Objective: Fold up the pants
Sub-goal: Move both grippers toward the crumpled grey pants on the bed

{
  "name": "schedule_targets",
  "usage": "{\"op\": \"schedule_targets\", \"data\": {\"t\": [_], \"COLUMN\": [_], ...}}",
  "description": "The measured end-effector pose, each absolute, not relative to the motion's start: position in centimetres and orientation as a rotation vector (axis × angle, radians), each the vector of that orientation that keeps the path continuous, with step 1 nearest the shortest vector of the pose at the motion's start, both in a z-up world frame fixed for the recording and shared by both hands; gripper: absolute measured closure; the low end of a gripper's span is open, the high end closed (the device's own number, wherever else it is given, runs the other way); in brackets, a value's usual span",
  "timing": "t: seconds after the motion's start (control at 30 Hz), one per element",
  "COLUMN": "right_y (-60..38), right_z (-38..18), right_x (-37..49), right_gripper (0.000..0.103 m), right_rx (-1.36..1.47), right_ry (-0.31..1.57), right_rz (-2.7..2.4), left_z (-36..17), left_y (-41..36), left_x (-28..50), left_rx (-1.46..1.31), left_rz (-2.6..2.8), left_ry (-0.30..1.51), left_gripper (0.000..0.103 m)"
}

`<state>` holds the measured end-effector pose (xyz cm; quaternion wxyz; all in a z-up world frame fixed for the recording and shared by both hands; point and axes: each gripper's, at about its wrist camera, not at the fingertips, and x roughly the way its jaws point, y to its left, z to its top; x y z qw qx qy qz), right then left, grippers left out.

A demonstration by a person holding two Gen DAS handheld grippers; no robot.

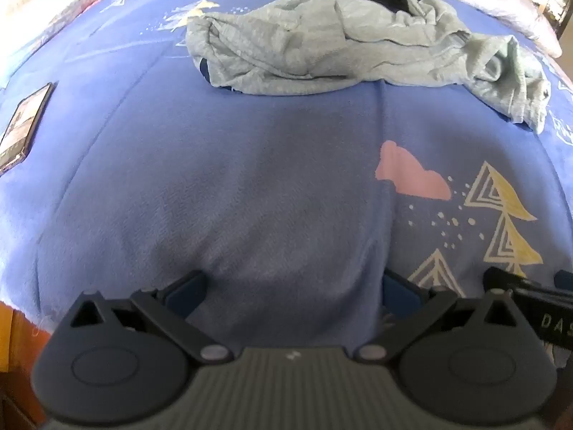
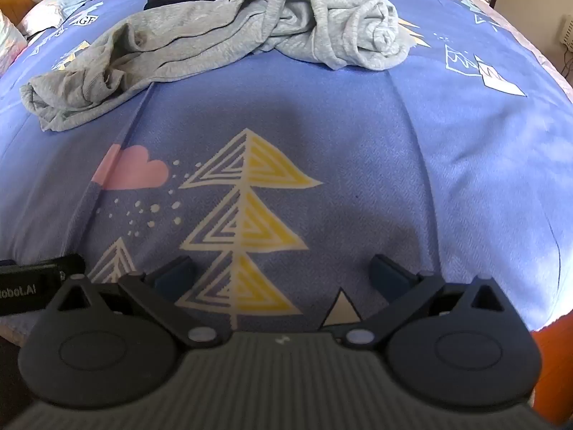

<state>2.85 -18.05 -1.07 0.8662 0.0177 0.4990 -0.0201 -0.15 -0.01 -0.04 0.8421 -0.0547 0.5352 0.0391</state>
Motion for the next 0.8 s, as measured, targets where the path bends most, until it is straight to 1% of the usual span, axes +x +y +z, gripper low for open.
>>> {"op": "schedule_targets", "data": {"t": [0.1, 0.27, 0.3, 0.4, 0.43, 0.53, 0.7, 0.8], "right_y": [-18.2, -18.4, -18.5, -18.6, -18.4, -18.4, -18.3, -18.7], "right_z": [-1.1, -0.8, -0.3, 0.3, -0.4, 0.3, 2.5, 3.0], "right_x": [2.9, 3.5, 3.1, 3.0, 2.3, 1.7, 0.1, -0.1], "right_gripper": [0.0, 0.0, 0.0, 0.0, 0.0, 0.0, 0.0, 0.0], "right_rx": [0.054, 0.06, 0.063, 0.063, 0.069, 0.072, 0.024, 0.034], "right_ry": [1.036, 1.052, 1.049, 1.049, 1.028, 0.994, 0.847, 0.826], "right_rz": [-0.051, -0.042, -0.035, -0.011, -0.016, -0.026, -0.078, -0.081], "left_z": [0.6, 1.6, 1.5, 3.4, 4.1, 5.4, 5.6, 4.7], "left_y": [0.2, -0.1, -0.6, -1.7, -1.9, -2.3, -1.6, -1.9], "left_x": [-1.1, -1.3, -1.5, -2.6, -2.8, -2.9, -2.1, -3.6], "left_rx": [-0.104, -0.057, -0.021, 0.095, 0.115, 0.143, 0.1, 0.088], "left_rz": [0.07, 0.056, 0.061, 0.053, 0.051, 0.055, 0.062, 0.073], "left_ry": [1.081, 1.078, 1.046, 0.916, 0.879, 0.829, 0.852, 0.86], "left_gripper": [0.0, 0.0, 0.0, 0.0, 0.0, 0.0, 0.0, 0.0]}}
